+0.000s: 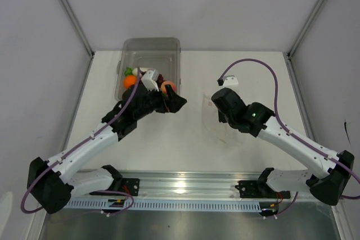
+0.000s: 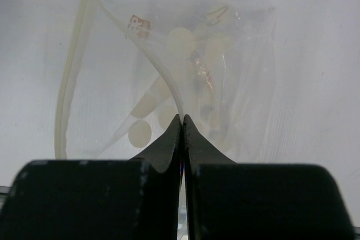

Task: Place the food in the zip-top bag and seal the zipper
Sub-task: Pick up the fake fruit from the bin.

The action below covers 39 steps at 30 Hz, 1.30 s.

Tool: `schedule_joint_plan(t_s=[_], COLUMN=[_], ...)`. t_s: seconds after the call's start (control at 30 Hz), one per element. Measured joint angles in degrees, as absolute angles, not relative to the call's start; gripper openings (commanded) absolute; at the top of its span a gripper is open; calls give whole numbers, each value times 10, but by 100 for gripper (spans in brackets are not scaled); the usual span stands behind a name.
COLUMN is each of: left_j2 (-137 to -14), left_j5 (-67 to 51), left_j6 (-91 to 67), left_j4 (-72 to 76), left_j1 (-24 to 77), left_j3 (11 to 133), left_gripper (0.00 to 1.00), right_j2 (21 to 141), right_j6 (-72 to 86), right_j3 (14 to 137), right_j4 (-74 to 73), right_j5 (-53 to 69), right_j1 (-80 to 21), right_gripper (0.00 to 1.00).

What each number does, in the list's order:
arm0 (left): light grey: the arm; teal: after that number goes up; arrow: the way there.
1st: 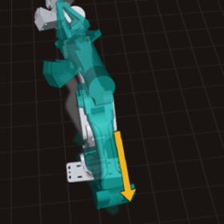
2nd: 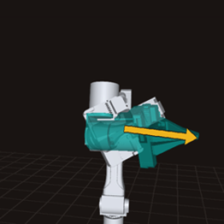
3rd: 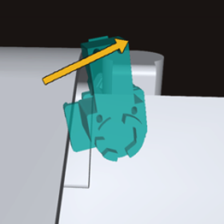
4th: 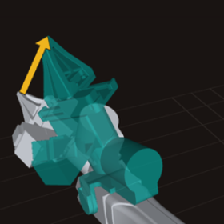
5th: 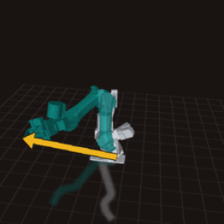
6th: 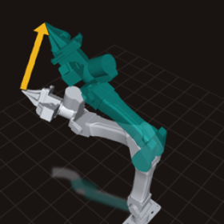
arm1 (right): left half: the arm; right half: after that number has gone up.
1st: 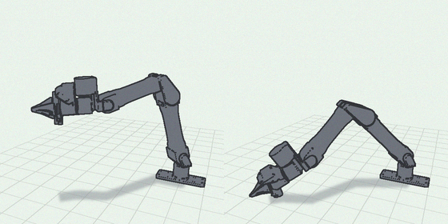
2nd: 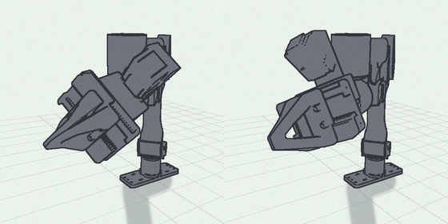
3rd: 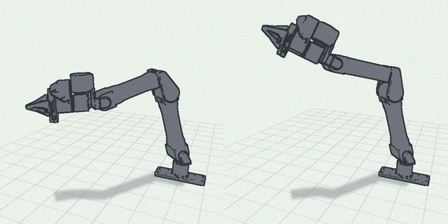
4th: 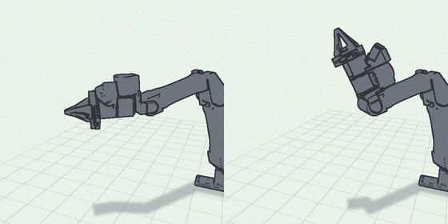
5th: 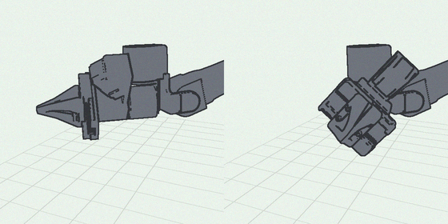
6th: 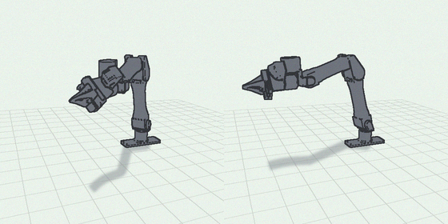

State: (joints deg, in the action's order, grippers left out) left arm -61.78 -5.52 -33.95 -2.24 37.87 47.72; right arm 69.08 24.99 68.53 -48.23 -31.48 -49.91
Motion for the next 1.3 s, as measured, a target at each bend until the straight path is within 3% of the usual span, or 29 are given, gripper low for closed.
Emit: schedule_joint_plan(t_s=[0.27, 0.67, 1.0, 1.3], left_j2=[-708, -945, -1049, -1163], left_j5=[-43, 13, 17, 42], left_j6=[-332, -345, -313, -370], left_j4=[-152, -319, -378, -440], left_j1=[246, 231, 181, 101], left_j3=[615, 818, 977, 1126], left_gripper=[96, 97, 96, 86], right_j2=[689, 689, 684, 694], right_j6=[249, 244, 243, 225], right_j3=[682, 682, 672, 667], right_j4=[-481, -478, -477, -467], right_j5=[-317, -321, -321, -321], right_j1=[-499, -499, -499, -492], right_gripper=[0, 0, 0, 0])
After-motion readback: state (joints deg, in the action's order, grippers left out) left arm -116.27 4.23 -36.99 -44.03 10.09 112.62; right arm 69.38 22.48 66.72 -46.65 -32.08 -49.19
